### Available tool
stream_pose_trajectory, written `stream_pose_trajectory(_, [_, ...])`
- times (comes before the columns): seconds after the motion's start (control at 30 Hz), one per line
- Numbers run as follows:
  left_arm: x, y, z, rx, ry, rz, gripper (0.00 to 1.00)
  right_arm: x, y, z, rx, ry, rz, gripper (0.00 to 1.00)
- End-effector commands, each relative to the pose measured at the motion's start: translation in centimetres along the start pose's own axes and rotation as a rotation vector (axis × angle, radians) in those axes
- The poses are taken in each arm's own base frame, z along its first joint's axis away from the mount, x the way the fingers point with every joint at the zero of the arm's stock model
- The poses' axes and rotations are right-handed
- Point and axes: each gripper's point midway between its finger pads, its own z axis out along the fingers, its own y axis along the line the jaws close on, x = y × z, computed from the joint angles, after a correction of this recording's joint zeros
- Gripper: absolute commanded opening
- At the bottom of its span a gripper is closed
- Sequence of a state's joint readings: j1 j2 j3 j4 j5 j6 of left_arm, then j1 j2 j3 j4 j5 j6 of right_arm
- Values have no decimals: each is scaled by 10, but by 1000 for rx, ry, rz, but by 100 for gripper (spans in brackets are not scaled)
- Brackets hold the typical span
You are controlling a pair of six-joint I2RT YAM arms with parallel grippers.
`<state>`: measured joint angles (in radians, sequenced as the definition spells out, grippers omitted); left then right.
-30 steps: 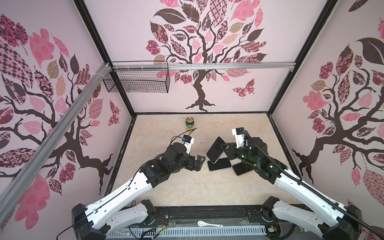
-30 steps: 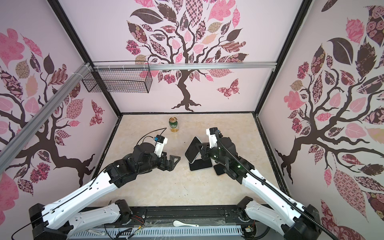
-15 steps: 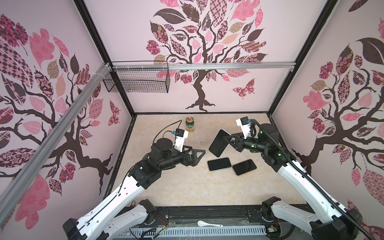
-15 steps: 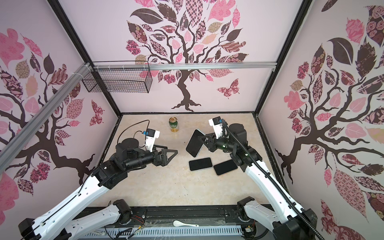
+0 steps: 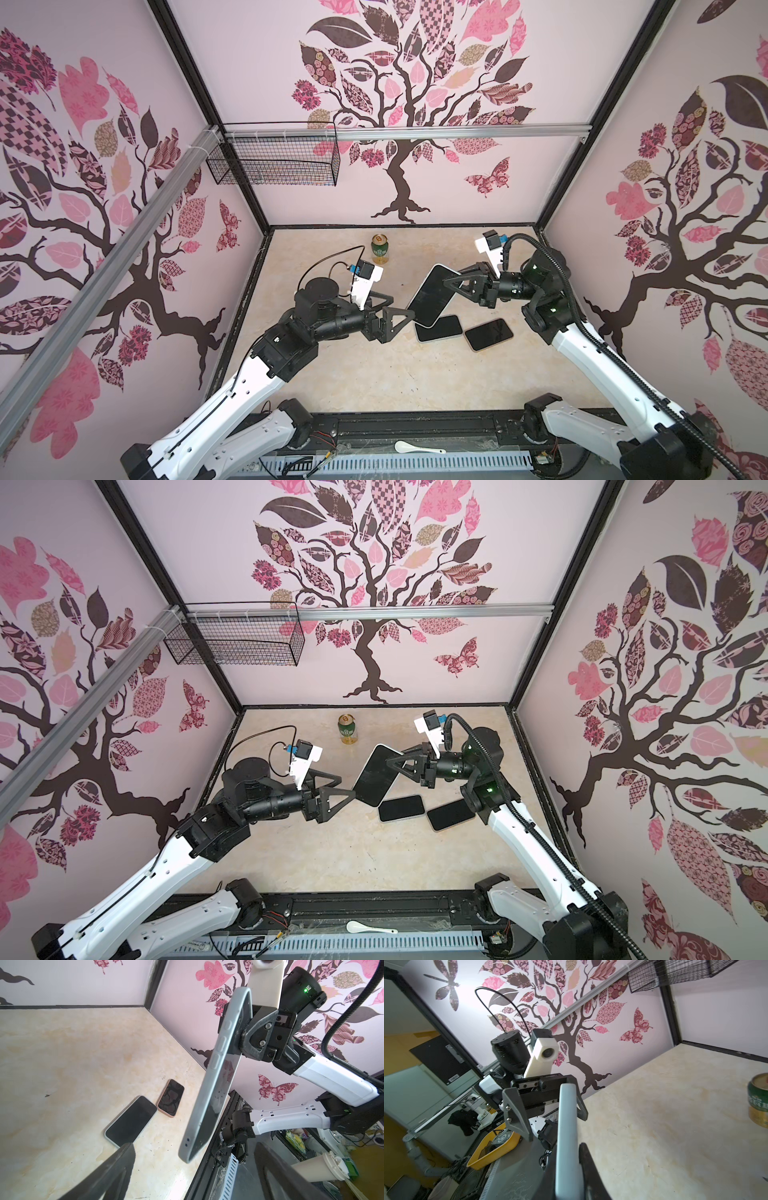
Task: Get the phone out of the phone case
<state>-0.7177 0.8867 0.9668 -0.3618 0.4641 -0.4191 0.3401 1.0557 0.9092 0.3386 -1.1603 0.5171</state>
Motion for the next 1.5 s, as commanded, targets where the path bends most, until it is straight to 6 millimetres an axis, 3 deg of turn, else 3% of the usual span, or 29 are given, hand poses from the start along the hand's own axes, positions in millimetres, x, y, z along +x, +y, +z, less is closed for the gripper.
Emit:
stream_pose_trajectory(0.0, [-1, -22, -1, 124, 21, 49, 84, -17, 38, -3, -127, 2, -107, 0])
stream_pose_trajectory(0.2, [2, -51, 3, 262, 47, 81, 71, -21, 46, 0, -155, -20, -80, 0])
stream_pose_trajectory(0.4, [5, -62, 12, 305, 43, 74, 55, -22, 57, 5, -186, -82, -40, 0])
stream_pose_trajectory(0.53, [0, -68, 7, 331, 3, 55, 48, -24, 62, 3, -201, -114, -14, 0])
stream_pose_trajectory(0.93, [-2, -70, 1, 337, -20, 50, 35, -40, 79, -10, -245, -270, -12, 0])
stream_pose_trajectory(1.47, [-4, -71, 1, 340, -34, 50, 11, -38, 79, -9, -240, -282, -14, 0])
